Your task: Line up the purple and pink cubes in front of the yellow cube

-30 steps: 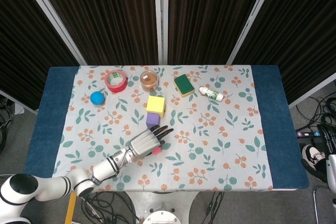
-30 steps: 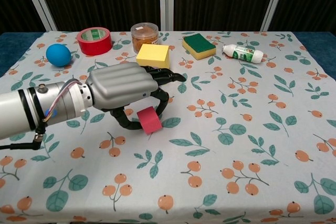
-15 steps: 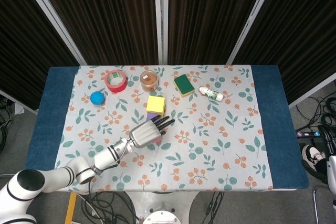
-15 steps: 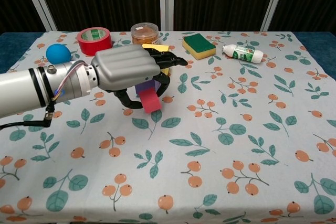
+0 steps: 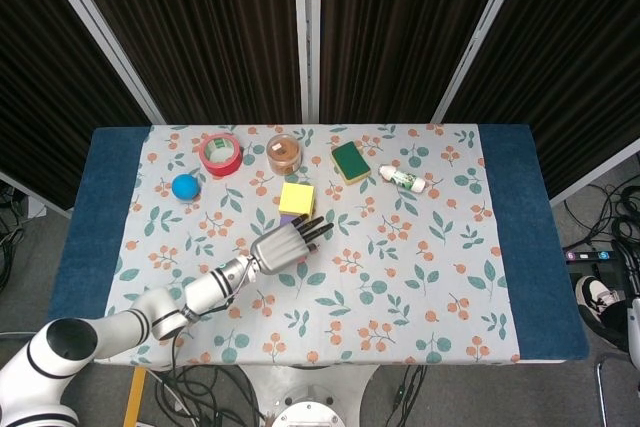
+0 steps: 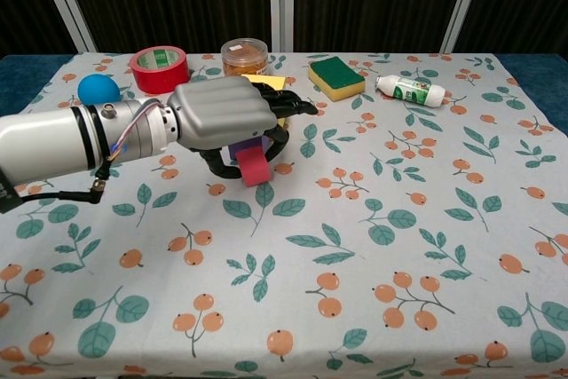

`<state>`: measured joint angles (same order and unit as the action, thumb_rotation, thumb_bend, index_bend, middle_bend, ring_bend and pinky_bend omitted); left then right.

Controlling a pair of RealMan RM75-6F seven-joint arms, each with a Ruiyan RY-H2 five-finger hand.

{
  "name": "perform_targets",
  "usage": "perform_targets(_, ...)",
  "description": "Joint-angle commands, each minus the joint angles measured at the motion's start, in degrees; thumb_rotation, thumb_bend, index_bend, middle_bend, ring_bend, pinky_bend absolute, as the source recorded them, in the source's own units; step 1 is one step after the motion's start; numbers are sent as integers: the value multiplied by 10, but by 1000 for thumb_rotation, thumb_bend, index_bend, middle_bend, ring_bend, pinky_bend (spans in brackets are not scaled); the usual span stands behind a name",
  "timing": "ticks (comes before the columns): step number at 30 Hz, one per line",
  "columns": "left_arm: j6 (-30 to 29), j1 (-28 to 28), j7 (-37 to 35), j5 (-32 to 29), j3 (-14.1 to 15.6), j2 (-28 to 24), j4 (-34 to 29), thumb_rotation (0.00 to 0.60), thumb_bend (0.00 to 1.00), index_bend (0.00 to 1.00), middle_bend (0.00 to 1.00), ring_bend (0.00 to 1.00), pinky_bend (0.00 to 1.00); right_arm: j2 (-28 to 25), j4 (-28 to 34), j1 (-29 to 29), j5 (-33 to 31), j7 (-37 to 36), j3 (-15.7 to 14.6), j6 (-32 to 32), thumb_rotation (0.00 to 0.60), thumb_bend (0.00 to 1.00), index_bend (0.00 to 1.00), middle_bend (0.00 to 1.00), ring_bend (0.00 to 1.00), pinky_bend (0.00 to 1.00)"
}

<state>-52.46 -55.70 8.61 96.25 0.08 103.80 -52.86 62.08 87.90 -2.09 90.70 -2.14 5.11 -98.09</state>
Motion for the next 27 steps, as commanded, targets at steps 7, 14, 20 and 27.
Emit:
perform_targets(7, 8, -3, 0, -7, 3, 0, 8, 600, 311, 534, 76, 49, 184, 0, 1, 0, 1, 2, 1, 0, 600, 42, 51, 116, 83, 237)
perform_targets(14, 10, -2, 8, -13, 3, 1, 7, 600, 306, 502, 67, 49, 183, 0, 1, -2, 1, 2, 1, -2, 600, 42, 51, 116, 83, 237)
perform_targets(20, 1, 2, 17, -15, 4, -1, 1, 600, 296, 444, 60, 49, 183, 0, 1, -3, 3, 1, 0, -4, 600, 41, 51, 116, 83, 237)
perform_targets(27, -32, 15, 21, -12, 3, -12, -18, 600, 286, 358, 52, 49, 182, 0, 2, -3, 6, 1, 0, -6, 600, 41, 51, 116, 83, 238)
